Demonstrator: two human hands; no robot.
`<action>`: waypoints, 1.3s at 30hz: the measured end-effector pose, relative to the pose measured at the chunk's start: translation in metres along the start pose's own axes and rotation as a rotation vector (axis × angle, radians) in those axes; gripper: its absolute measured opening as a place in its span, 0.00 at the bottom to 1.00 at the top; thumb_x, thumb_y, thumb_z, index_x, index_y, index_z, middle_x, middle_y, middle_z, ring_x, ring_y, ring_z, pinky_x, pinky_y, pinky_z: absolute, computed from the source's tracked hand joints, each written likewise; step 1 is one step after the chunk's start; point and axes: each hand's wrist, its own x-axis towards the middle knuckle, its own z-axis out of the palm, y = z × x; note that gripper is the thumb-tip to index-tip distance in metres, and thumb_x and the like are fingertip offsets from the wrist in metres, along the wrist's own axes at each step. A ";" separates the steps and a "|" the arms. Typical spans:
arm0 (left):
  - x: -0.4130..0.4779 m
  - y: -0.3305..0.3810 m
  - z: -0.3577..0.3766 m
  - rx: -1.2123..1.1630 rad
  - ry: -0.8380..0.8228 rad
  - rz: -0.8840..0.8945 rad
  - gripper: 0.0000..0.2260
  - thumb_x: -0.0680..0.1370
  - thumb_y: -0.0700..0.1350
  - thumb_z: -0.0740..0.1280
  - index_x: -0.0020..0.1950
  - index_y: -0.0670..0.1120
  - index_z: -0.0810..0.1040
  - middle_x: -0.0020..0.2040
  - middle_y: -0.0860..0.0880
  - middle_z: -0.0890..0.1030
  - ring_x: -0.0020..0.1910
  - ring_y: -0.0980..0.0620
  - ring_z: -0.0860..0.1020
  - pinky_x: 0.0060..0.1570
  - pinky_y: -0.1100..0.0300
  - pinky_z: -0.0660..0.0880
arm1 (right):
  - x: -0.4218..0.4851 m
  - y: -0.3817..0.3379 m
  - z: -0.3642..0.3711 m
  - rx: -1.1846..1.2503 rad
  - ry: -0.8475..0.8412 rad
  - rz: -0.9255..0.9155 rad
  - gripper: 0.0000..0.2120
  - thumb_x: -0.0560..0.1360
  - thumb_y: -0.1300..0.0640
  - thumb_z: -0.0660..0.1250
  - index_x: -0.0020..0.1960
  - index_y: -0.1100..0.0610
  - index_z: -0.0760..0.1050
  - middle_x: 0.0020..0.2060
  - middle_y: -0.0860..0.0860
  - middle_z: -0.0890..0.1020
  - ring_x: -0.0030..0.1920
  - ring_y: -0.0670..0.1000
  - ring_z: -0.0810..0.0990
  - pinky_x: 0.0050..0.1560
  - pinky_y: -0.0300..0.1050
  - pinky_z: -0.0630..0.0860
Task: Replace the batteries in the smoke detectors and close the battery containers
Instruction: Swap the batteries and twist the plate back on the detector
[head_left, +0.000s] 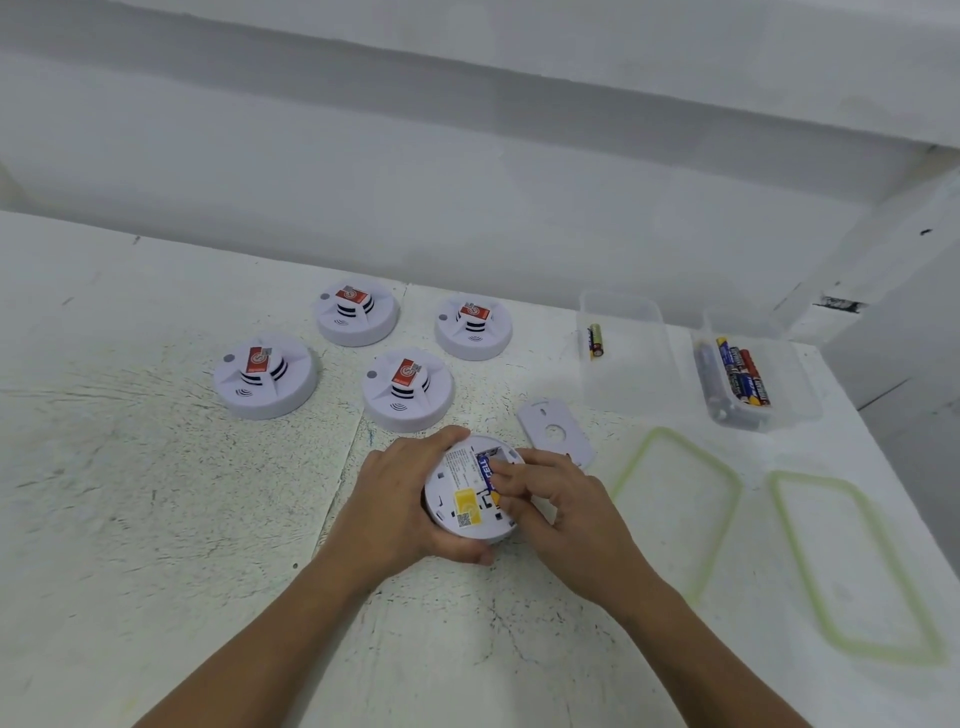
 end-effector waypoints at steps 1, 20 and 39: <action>0.000 0.000 0.000 -0.002 0.002 0.004 0.48 0.48 0.73 0.72 0.67 0.62 0.66 0.53 0.69 0.71 0.51 0.70 0.67 0.56 0.67 0.59 | 0.000 0.000 0.000 -0.006 -0.008 -0.007 0.06 0.75 0.61 0.68 0.48 0.56 0.82 0.54 0.37 0.78 0.62 0.37 0.69 0.59 0.32 0.67; 0.001 -0.001 0.002 -0.030 0.048 0.059 0.41 0.52 0.72 0.75 0.62 0.65 0.68 0.47 0.63 0.79 0.47 0.60 0.77 0.48 0.49 0.75 | 0.051 0.001 -0.106 -0.020 0.259 0.037 0.06 0.75 0.57 0.69 0.46 0.48 0.82 0.44 0.42 0.84 0.37 0.42 0.78 0.40 0.33 0.72; 0.001 0.002 0.000 -0.045 0.060 0.090 0.41 0.50 0.73 0.75 0.61 0.74 0.63 0.56 0.68 0.74 0.54 0.65 0.74 0.51 0.64 0.70 | 0.094 0.117 -0.190 -0.464 0.055 0.679 0.14 0.70 0.69 0.60 0.50 0.66 0.81 0.37 0.58 0.74 0.38 0.54 0.70 0.37 0.40 0.66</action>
